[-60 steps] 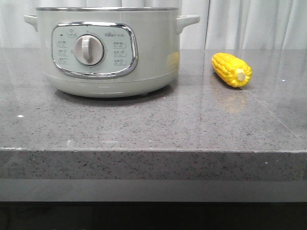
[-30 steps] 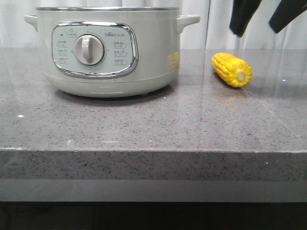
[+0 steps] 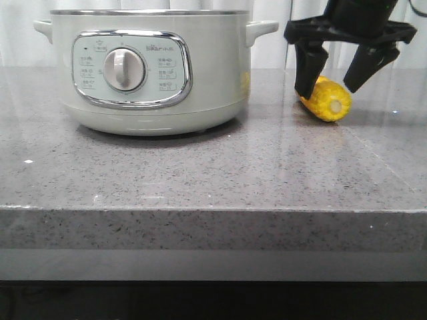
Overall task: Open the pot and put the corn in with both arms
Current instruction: 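Grasp the yellow corn cob with the right gripper and lift it, then carry the corn over the open pot with the right gripper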
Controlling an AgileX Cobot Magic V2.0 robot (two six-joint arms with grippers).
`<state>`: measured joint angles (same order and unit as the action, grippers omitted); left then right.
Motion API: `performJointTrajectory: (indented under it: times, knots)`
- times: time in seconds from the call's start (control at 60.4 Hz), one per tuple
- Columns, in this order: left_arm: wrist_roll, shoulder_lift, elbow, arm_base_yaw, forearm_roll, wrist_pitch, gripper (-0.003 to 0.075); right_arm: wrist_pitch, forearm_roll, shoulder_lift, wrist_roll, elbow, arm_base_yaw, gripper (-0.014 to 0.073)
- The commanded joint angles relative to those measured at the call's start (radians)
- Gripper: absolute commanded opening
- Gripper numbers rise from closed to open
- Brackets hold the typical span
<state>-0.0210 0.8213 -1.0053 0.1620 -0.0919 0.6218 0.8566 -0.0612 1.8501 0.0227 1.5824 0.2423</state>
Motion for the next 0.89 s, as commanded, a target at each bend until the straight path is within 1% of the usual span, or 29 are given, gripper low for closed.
performJointTrajectory:
  times: [0.0, 0.083, 0.116, 0.182, 0.232, 0.282, 0.348, 0.63, 0.878]
  knots:
    - [0.000, -0.013, -0.040, -0.002, -0.007, -0.150, 0.0274, -0.065, -0.003, -0.032, -0.001, 0.035, 0.001, 0.0581]
    - [0.000, -0.013, -0.040, -0.002, -0.007, -0.150, 0.0274, -0.072, -0.003, -0.021, -0.001, 0.035, 0.001, 0.0579]
    - [0.000, -0.013, -0.040, -0.002, -0.007, -0.150, 0.0274, -0.069, -0.003, -0.019, -0.001, 0.035, 0.001, 0.0563]
    - [0.000, -0.013, -0.040, -0.002, -0.007, -0.150, 0.0274, -0.064, -0.003, -0.018, -0.001, 0.035, 0.001, 0.0486]
    - [0.000, -0.013, -0.040, -0.002, -0.007, -0.150, 0.0274, -0.064, -0.003, -0.018, -0.001, 0.035, 0.001, 0.0406]
    - [0.000, -0.013, -0.040, -0.002, -0.007, -0.150, 0.0274, -0.062, -0.003, -0.018, -0.001, 0.035, 0.001, 0.0358]
    - [0.000, -0.013, -0.040, -0.002, -0.007, -0.150, 0.0274, -0.054, -0.003, -0.019, -0.001, 0.035, 0.001, 0.0324]
    - [0.000, -0.013, -0.040, -0.002, -0.007, -0.150, 0.0274, -0.037, -0.003, -0.054, -0.002, 0.035, 0.001, 0.0322]
    - [0.000, -0.013, -0.040, -0.002, -0.007, -0.150, 0.0274, -0.031, -0.003, -0.180, -0.002, 0.035, 0.002, 0.0322]
